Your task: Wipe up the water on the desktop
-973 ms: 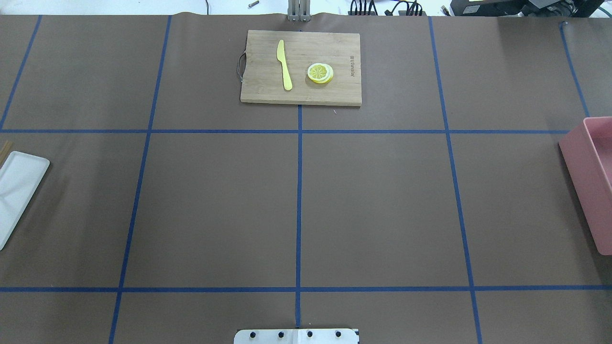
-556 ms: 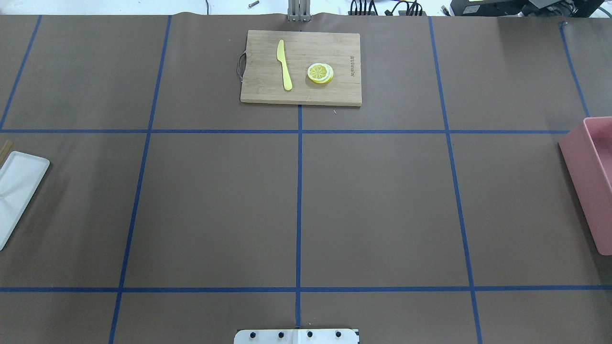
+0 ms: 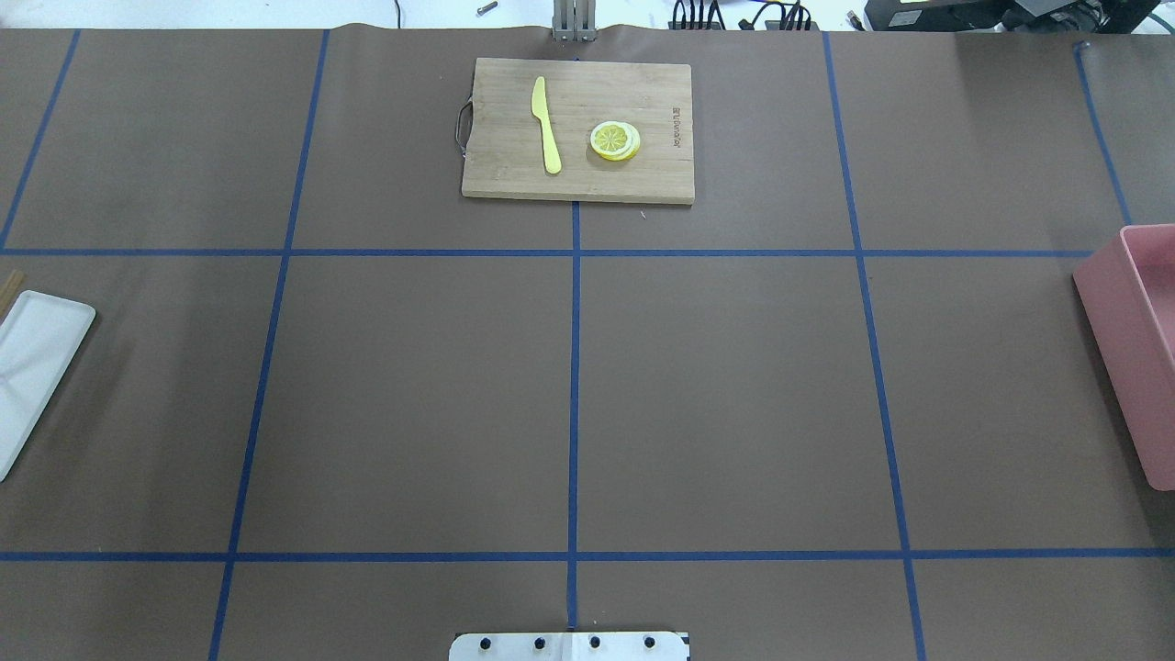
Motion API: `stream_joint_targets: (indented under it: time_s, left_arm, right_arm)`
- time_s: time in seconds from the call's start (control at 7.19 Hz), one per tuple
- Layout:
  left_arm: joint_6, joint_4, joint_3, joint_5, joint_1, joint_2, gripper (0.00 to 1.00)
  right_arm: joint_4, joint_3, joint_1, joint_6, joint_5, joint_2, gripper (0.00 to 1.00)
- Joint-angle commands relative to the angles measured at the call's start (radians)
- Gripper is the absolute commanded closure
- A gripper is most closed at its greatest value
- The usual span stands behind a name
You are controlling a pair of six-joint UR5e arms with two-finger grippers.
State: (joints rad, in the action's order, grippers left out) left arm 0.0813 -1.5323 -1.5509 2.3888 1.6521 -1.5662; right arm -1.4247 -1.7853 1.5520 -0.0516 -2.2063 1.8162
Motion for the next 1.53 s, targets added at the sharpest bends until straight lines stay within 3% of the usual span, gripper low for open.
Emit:
stream_joint_targets:
  time_s: [0.0, 1.39]
  left_arm:
    - [0.000, 0.000, 0.000, 0.000, 0.000, 0.000, 0.02]
    - [0.002, -0.003, 0.011, 0.003, 0.000, 0.000, 0.02]
  right_arm:
    - [0.001, 0.003, -0.013, -0.021, -0.009, -0.005, 0.00]
    - [0.003, -0.011, -0.044, -0.017, -0.012, -0.005, 0.00]
